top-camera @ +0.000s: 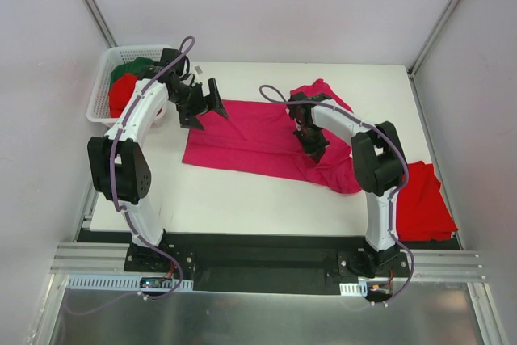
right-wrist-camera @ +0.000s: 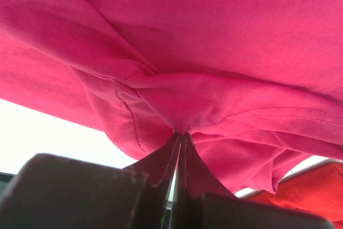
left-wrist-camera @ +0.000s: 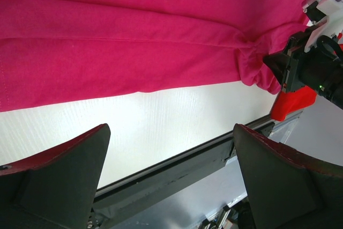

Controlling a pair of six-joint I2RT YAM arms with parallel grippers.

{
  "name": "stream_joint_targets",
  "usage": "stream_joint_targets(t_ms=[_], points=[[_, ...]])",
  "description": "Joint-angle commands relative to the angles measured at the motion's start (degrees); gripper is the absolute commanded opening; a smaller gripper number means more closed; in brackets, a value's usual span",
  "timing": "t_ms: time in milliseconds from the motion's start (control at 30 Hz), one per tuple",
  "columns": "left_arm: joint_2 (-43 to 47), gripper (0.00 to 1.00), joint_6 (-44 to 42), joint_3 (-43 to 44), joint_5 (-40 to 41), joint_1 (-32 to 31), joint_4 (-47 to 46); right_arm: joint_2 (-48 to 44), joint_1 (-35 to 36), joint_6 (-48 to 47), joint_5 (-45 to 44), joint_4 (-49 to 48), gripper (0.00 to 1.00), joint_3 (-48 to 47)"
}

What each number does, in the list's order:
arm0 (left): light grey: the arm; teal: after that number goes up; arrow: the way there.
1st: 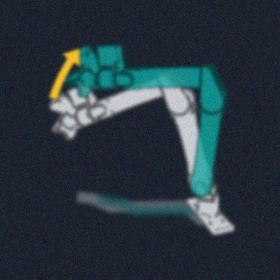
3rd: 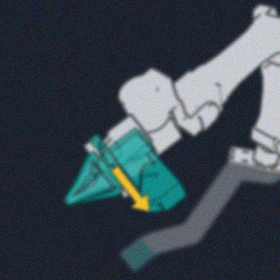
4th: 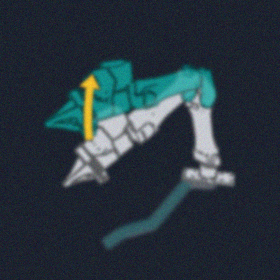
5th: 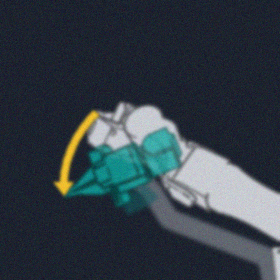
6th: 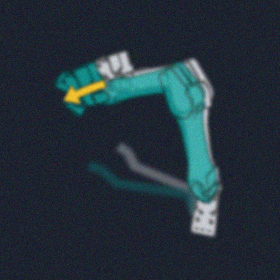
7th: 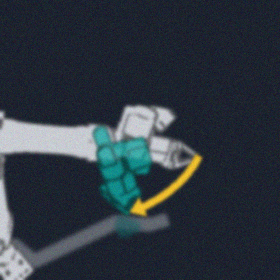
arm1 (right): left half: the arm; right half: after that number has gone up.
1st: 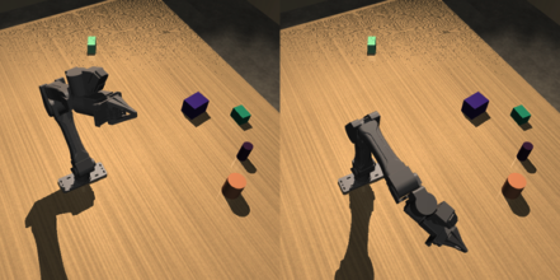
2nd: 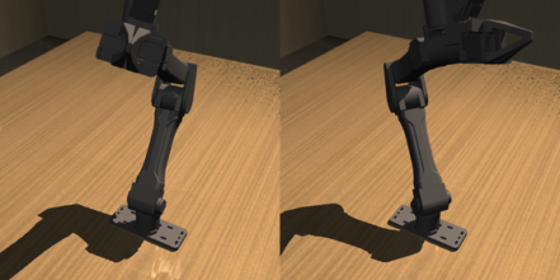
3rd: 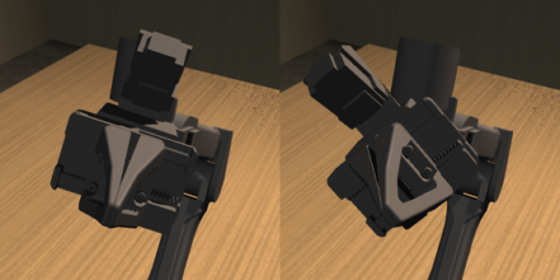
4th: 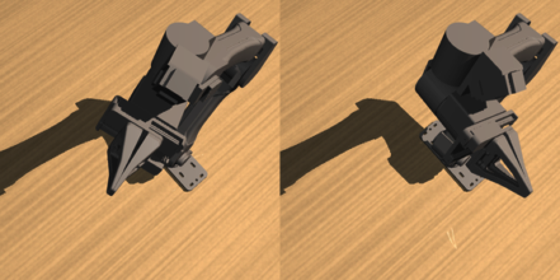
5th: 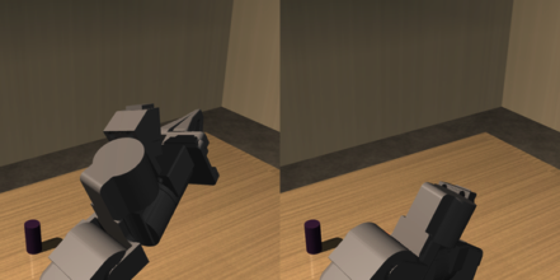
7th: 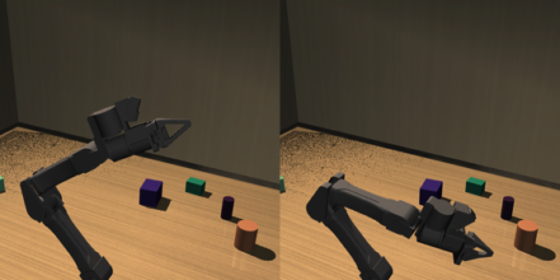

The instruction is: Fold and stack the t-shirts

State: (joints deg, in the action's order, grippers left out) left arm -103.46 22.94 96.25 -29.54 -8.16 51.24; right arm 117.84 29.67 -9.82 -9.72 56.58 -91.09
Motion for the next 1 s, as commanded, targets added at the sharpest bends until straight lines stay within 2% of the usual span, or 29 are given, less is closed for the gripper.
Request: stream_joint_targets(t_ms=[0,233,367,400,467,500,533,567,600,700,967], points=[[2.2,0.99,-1.4,0.5,-0.7,0.3,0.3,-0.3,0.3,-0.2,-1.6,2.0,0.01,-3.9],[1.9,0.99,-1.2,0.3,-1.5,0.3,0.4,0.5,0.4,-0.6,-2.9,5.2,0.01,-13.0],[2.4,0.99,-1.2,0.3,-1.7,0.3,0.3,4.5,0.0,-1.5,-3.0,6.9,0.03,-20.8],[2.6,0.99,-1.2,0.2,-1.7,0.3,0.3,5.9,0.0,-1.4,-3.3,7.1,0.14,-21.5],[2.9,0.99,-1.3,-0.5,-1.9,0.3,0.4,6.4,0.1,-0.9,-5.0,7.0,0.45,-22.4],[3.3,0.99,-1.3,-0.9,-1.8,0.3,0.3,6.5,0.2,-0.8,-5.9,7.0,0.65,-22.6],[3.6,0.99,-1.4,-1.2,-1.8,0.3,0.3,5.7,0.5,-0.5,-7.2,7.1,0.79,-22.4],[3.7,0.99,-1.5,-1.8,-1.8,0.3,0.3,4.9,0.7,-0.4,-9.4,6.9,0.99,-21.8],[4.0,0.99,-1.5,-2.2,-1.7,0.3,0.4,3.9,0.7,-0.2,-10.2,6.5,0.96,-19.7],[4.0,0.99,-1.5,-2.8,-2.0,0.3,0.4,-0.2,0.5,0.3,-13.2,5.8,0.96,-14.7],[3.7,0.99,-1.4,-2.7,-2.3,0.3,0.4,-7.6,-2.2,1.0,-12.7,1.4,0.96,0.6]])
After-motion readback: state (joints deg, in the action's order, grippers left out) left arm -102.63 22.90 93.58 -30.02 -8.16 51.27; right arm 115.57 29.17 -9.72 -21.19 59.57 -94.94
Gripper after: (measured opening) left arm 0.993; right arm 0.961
